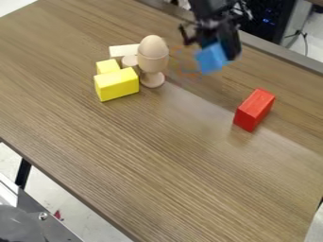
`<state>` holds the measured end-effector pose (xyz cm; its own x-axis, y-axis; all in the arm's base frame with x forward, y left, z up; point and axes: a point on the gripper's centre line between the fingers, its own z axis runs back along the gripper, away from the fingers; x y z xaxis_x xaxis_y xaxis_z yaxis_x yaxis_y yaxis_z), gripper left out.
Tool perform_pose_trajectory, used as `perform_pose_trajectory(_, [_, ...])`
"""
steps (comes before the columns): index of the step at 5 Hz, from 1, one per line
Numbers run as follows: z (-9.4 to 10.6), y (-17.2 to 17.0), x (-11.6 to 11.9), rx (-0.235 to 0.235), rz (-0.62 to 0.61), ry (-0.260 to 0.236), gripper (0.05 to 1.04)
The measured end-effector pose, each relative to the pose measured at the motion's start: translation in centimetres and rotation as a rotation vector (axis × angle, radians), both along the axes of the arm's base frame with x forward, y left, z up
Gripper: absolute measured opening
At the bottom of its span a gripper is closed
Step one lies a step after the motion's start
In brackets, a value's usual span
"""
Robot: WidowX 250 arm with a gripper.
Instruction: Flip the arch position to the down.
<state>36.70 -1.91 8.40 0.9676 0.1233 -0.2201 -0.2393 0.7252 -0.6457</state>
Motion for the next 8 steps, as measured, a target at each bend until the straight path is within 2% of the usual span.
perform_pose_trajectory(1, [-2.7, 0.6, 1.7, -0.122, 0.126, 0.157, 0.309])
perform_pose_trajectory(2, [-4.3, 1.8, 2.2, -0.235, 0.239, 0.277, 0.309])
perform_pose_trajectory(3, [-4.4, 1.9, 2.5, -0.292, 0.271, 0.279, 0.309])
perform_pose_trajectory(4, [-4.7, 2.2, 2.0, -0.351, 0.275, 0.255, 0.309])
perform_pose_trajectory(5, [-5.6, 2.9, 1.0, -0.391, 0.266, 0.208, 0.374])
perform_pose_trajectory(6, [-5.9, 3.2, 0.4, -0.394, 0.245, 0.167, 0.677])
perform_pose_trajectory(7, [-6.0, 3.4, 0.0, -0.374, 0.232, 0.128, 0.952])
perform_pose_trajectory(8, [-5.9, 3.7, -0.2, -0.368, 0.238, 0.118, 0.998])
